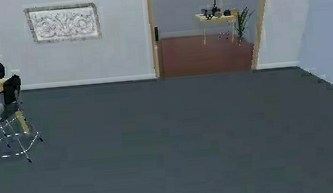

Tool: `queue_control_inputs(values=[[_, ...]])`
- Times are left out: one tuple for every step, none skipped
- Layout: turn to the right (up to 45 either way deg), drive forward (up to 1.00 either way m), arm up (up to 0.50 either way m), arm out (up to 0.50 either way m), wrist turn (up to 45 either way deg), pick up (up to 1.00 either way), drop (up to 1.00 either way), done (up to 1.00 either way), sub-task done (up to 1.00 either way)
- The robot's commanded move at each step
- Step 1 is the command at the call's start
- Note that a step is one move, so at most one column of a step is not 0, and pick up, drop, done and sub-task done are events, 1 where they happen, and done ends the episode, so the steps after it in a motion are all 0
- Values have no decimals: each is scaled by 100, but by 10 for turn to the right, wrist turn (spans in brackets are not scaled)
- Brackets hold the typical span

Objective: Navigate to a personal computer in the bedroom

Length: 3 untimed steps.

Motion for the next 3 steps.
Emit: queue_control_inputs(values=[[0, 20, 0, 0, 0, 0, 0, 0, 0], [-450, 0, 0, 0, 0, 0, 0, 0, 0], [-390, 0, 0, 0, 0, 0, 0, 0, 0]])
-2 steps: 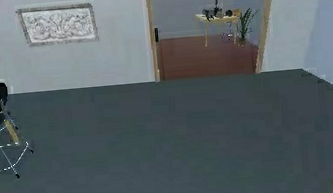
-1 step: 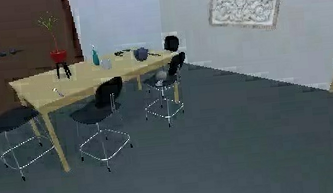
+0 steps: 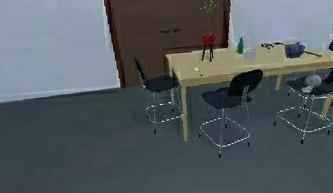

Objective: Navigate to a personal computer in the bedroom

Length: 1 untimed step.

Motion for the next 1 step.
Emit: queue_control_inputs(values=[[0, 55, 0, 0, 0, 0, 0, 0, 0]])
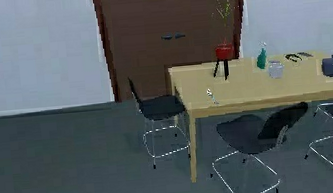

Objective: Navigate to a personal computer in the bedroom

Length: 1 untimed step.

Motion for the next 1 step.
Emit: queue_control_inputs(values=[[-420, 0, 0, 0, 0, 0, 0, 0, 0]])
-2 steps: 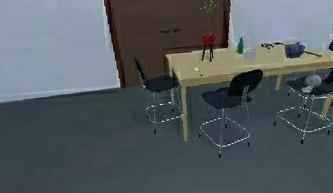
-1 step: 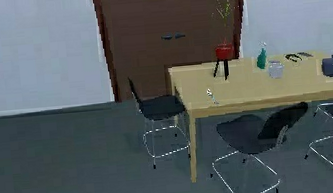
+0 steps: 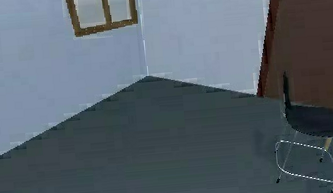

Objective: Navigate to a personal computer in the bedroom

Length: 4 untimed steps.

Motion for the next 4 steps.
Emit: queue_control_inputs(values=[[0, 60, 0, 0, 0, 0, 0, 0, 0], [-450, 0, 0, 0, 0, 0, 0, 0, 0], [-360, 0, 0, 0, 0, 0, 0, 0, 0], [0, 55, 0, 0, 0, 0, 0, 0, 0]])
